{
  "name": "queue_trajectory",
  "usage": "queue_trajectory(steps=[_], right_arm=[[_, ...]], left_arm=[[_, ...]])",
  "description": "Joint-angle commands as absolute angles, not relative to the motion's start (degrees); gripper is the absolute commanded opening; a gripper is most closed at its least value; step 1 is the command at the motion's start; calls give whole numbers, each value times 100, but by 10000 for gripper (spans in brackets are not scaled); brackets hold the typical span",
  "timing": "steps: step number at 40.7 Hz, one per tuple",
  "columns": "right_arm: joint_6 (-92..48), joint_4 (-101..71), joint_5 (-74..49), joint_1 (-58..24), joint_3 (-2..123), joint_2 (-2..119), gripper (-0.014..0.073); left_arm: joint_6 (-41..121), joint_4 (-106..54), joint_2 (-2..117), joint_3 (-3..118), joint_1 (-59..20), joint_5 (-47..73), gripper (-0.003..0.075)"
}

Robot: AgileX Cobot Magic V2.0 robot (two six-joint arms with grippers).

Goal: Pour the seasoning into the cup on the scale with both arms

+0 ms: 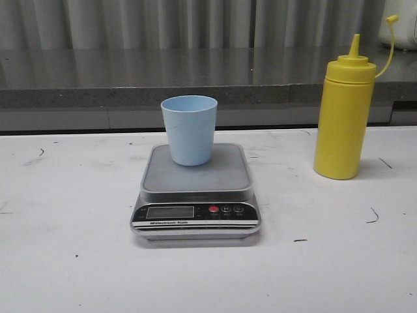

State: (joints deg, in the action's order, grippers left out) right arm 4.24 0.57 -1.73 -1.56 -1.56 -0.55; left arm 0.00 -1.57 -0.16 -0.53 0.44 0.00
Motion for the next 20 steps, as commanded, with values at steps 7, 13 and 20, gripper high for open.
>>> queue_trajectory(steps=[7,13,20], right_arm=[[113,-461,303,-124,-138,-168,-66],[123,-347,301,-124,-138,-168,-66],[132,-342,290,-124,-138,-168,-66]], left_arm=[[-74,-211,-156,-131,11,-461,-20],[-74,-211,-156,-131,11,-461,-20],[-74,-211,-156,-131,11,-461,-20]])
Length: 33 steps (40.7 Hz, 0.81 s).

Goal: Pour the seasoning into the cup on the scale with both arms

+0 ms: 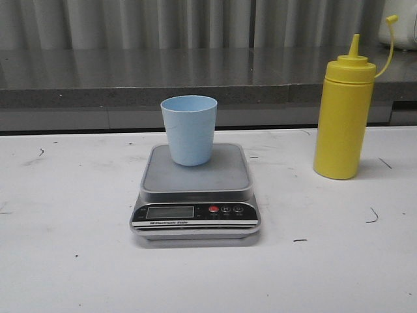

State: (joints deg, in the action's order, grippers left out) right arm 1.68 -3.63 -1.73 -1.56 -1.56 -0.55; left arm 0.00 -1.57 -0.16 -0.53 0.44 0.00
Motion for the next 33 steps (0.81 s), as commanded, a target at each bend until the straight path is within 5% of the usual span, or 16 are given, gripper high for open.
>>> queue_trajectory(steps=[1,33], right_arm=[[132,-335,290,-124,-138,-168,-66],[440,-149,213,-124,-138,-163,-66]], left_arm=[[-74,-211,-156,-131,11,-461,-20],[-74,-211,-156,-131,11,-461,-20]])
